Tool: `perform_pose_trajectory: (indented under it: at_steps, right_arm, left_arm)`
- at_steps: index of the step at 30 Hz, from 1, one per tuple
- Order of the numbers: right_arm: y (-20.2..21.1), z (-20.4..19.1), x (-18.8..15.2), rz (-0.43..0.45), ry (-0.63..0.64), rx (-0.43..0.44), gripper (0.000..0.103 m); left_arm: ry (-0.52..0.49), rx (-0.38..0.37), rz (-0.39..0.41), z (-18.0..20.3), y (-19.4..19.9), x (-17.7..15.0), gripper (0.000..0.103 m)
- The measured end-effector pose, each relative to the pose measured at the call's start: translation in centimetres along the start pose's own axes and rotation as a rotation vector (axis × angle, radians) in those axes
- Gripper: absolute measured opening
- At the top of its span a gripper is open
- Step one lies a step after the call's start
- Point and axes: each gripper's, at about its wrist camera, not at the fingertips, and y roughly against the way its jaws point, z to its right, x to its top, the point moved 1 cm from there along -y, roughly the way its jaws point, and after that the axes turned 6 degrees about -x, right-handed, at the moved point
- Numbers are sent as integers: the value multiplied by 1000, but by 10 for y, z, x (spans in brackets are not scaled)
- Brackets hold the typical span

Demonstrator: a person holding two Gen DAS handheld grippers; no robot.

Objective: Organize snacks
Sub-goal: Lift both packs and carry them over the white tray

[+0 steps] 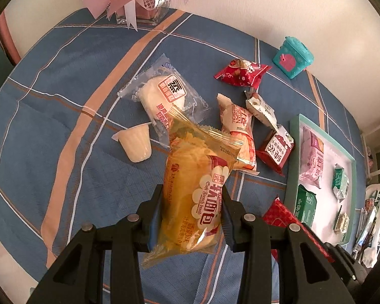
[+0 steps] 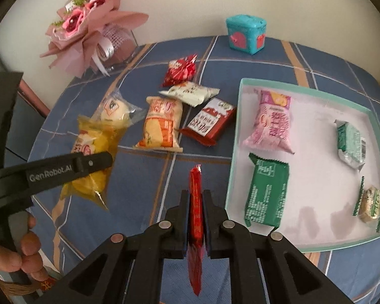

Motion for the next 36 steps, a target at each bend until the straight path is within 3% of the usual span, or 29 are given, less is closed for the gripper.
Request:
perform_pose_trajectory:
  at_steps: [6, 14, 29, 36]
  right_arm:
    - [-16, -11, -4, -44, 49, -15, 12]
    - [-19, -7, -3, -48, 22, -2, 12]
    - [24, 11, 9, 84, -61, 90, 12]
    - [-2, -2, 4, -7, -17, 62, 12]
  left_arm:
    - [3, -2, -15, 0, -4, 0, 42]
    - [6, 2, -20, 0, -7, 0, 42]
    - [-34, -5, 37, 20, 9, 3, 42]
    - [-31, 35, 0, 15, -3, 2, 42]
